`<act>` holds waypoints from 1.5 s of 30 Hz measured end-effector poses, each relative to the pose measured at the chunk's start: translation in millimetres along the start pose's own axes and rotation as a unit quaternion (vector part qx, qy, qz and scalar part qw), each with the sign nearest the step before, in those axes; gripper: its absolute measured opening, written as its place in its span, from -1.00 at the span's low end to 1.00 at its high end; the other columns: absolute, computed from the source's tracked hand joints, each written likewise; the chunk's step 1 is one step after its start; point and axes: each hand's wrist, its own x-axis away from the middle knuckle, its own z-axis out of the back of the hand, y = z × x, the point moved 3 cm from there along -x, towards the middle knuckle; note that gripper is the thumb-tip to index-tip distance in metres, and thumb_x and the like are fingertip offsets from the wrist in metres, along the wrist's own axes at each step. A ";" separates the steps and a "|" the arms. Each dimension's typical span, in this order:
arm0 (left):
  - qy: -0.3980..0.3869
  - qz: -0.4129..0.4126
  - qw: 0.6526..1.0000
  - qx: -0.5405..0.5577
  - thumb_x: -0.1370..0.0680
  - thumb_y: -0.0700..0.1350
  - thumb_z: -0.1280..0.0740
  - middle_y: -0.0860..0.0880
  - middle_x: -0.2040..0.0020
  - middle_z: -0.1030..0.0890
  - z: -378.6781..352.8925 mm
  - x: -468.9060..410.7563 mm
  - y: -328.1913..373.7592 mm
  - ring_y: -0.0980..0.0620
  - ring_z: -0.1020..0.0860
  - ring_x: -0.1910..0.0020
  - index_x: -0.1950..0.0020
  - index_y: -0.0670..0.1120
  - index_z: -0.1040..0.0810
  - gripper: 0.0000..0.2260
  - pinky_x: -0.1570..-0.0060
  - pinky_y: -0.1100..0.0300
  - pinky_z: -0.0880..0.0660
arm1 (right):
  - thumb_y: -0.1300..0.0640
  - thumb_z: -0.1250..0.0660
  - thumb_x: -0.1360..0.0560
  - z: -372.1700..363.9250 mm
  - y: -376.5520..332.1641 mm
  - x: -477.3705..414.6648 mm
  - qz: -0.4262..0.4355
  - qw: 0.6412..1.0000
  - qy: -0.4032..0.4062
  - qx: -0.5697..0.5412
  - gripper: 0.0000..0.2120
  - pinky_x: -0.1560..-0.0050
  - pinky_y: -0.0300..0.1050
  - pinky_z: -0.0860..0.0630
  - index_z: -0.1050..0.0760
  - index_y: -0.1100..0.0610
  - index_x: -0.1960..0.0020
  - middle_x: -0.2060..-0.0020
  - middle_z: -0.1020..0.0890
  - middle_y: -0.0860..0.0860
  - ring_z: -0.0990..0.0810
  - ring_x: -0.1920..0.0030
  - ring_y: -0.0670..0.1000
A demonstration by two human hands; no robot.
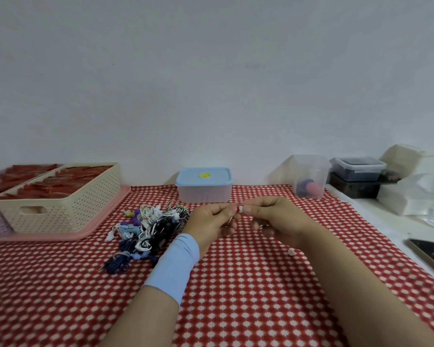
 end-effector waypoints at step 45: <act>0.051 0.009 0.998 0.029 -0.57 -0.18 -0.37 -0.10 0.14 -0.69 -4.0 -0.6 0.1 0.06 -0.63 0.18 -0.09 -0.22 -0.67 -0.83 0.16 0.19 -0.61 | 0.17 -0.45 -0.53 -3.5 -11.8 12.5 0.129 0.977 0.060 0.159 -0.87 0.32 -0.13 -0.63 -0.72 0.07 -0.05 0.19 -0.75 0.06 -0.67 0.28 0.00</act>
